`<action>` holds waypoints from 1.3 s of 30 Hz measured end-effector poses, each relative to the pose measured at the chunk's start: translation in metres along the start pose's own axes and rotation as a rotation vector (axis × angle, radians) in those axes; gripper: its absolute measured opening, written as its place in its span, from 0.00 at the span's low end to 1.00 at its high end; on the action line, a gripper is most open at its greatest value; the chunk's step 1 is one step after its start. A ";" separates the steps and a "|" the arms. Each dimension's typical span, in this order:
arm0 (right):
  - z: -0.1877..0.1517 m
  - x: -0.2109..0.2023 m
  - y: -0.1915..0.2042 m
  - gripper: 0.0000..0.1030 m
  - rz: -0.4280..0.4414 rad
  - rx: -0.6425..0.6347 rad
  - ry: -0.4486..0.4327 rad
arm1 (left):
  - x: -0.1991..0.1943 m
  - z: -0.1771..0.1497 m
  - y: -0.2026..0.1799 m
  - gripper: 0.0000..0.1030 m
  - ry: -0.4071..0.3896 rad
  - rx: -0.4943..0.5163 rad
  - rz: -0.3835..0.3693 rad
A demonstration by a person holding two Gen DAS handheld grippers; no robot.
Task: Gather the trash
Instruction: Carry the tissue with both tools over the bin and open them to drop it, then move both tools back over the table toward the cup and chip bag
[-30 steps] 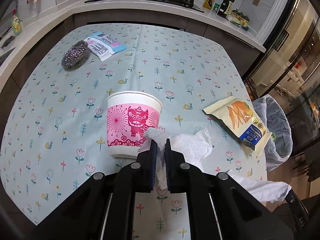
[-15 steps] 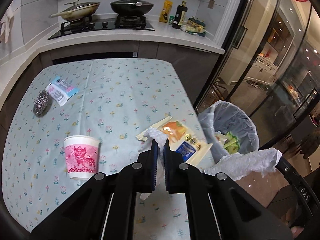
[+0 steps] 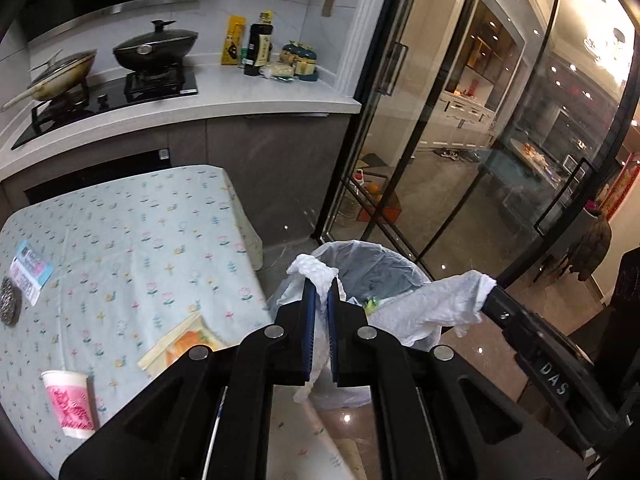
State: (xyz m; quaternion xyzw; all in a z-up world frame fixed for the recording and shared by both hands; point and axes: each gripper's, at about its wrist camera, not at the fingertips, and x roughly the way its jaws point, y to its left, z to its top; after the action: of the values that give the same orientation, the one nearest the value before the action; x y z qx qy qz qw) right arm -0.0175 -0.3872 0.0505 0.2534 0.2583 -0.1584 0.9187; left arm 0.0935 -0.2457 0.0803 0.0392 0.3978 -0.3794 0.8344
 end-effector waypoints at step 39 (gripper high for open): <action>-0.026 0.047 -0.026 0.59 -0.191 0.036 0.108 | 0.068 -0.017 -0.001 0.54 0.073 -0.042 0.034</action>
State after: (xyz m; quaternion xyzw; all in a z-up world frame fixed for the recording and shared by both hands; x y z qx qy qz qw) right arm -0.0009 -0.4020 -0.0049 0.2521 0.3275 -0.2361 0.8794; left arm 0.1088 -0.2812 0.0225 0.0422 0.4352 -0.3550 0.8263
